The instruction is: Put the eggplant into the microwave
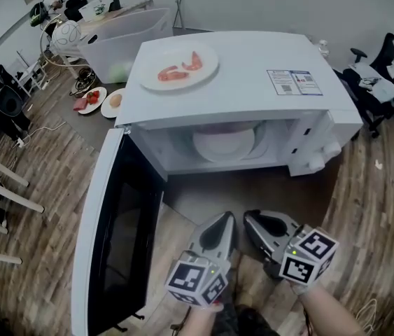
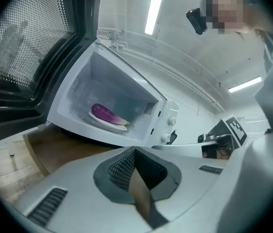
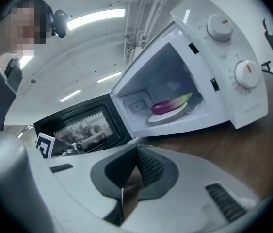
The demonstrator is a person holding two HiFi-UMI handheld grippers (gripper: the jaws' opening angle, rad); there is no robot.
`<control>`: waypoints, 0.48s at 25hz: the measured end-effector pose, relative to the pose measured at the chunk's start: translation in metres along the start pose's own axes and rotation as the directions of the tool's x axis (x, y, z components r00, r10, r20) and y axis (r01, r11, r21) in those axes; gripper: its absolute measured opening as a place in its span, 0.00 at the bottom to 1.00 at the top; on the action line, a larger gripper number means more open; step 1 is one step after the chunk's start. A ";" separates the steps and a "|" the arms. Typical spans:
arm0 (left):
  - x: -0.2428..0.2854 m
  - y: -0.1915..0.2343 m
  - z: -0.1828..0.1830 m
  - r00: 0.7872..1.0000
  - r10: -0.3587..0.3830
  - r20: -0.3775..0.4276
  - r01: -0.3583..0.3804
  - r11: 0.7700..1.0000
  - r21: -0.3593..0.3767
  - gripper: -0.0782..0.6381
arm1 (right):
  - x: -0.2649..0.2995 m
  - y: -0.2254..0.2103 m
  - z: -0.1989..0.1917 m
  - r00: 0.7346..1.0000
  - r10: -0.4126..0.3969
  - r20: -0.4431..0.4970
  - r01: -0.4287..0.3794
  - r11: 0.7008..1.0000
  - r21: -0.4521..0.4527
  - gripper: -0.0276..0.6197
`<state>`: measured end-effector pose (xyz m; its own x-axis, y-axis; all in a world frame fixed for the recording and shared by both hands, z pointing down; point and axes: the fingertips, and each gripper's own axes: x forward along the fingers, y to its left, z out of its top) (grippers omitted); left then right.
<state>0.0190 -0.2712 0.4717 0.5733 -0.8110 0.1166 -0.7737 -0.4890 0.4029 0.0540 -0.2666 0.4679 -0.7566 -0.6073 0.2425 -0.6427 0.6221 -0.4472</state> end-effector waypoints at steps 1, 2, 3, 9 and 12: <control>-0.004 -0.003 -0.002 1.000 -0.005 0.000 0.005 1.000 0.002 0.12 | -0.005 0.005 0.000 1.000 0.000 -0.001 0.000 1.000 -0.029 0.05; -0.009 -0.007 -0.003 1.000 -0.009 0.001 0.009 1.000 0.001 0.12 | -0.009 0.010 -0.001 1.000 0.002 -0.004 -0.002 0.998 -0.066 0.05; -0.013 -0.011 -0.003 1.000 -0.014 0.002 0.014 1.000 -0.001 0.12 | -0.014 0.016 -0.001 1.000 0.006 -0.007 -0.007 0.995 -0.101 0.05; -0.040 -0.041 0.002 0.998 -0.053 0.024 0.054 0.998 -0.046 0.12 | -0.046 0.044 0.003 0.998 0.031 0.052 -0.023 0.987 -0.157 0.05; -0.057 -0.057 -0.003 0.998 -0.058 0.008 0.058 0.997 -0.044 0.12 | -0.066 0.055 -0.002 0.997 0.035 0.066 -0.026 0.991 -0.130 0.05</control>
<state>0.0313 -0.1958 0.4446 0.6153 -0.7836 0.0861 -0.7261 -0.5209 0.4488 0.0681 -0.1917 0.4288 -0.7687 -0.6167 0.1695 -0.6333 0.6966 -0.3372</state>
